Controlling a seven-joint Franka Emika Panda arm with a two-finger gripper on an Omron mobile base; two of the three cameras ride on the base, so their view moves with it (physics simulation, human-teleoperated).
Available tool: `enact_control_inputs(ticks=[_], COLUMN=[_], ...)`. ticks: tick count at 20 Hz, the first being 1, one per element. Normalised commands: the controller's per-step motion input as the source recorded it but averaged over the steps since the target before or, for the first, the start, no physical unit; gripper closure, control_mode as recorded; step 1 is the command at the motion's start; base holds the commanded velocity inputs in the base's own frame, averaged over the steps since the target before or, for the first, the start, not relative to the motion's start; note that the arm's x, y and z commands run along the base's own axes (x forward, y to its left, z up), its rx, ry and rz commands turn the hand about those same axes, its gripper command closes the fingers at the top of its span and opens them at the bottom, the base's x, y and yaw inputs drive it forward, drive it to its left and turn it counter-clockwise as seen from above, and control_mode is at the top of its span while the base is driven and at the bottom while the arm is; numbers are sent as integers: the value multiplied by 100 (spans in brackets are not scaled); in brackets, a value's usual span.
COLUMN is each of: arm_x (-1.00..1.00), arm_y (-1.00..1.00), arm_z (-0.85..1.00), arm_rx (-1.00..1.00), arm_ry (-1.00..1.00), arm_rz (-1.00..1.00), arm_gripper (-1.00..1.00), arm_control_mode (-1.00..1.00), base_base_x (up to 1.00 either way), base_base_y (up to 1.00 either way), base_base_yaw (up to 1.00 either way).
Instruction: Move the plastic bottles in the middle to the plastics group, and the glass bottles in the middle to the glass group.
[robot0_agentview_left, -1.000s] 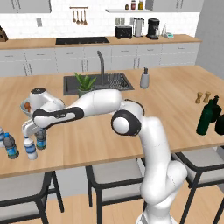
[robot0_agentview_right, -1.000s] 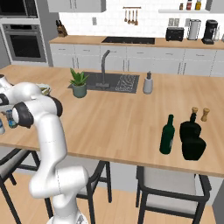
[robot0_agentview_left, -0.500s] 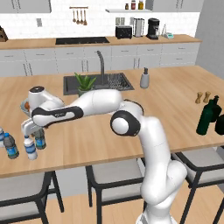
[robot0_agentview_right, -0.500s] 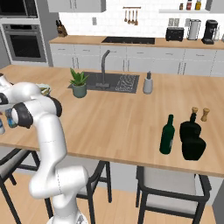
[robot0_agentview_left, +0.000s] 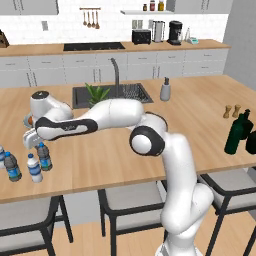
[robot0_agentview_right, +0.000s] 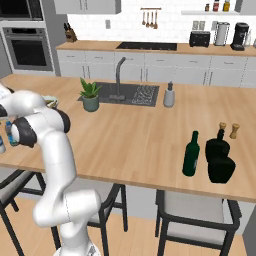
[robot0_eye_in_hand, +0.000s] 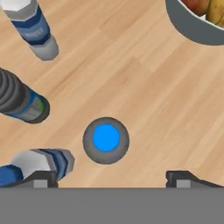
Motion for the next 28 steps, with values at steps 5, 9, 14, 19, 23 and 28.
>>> enact_control_inputs(ticks=[5,9,14,19,23,28], arm_x=[-27,-38,-35,-33,-23,-16], arm_y=[-61,-91,-99,-100,-100,-100], arm_z=[26,13,10,3,1,4], arm_rx=[0,0,0,0,2,3], arm_ry=[0,0,0,0,0,0], arm_rz=[-6,0,-2,-7,-7,-6], arm_gripper=[-100,-100,-100,-100,-100,-100], arm_control_mode=[-100,-100,-100,-100,-100,-100], base_base_x=[0,0,0,0,0,0], base_base_y=[0,0,0,0,0,0], base_base_yaw=[0,0,0,0,0,0])
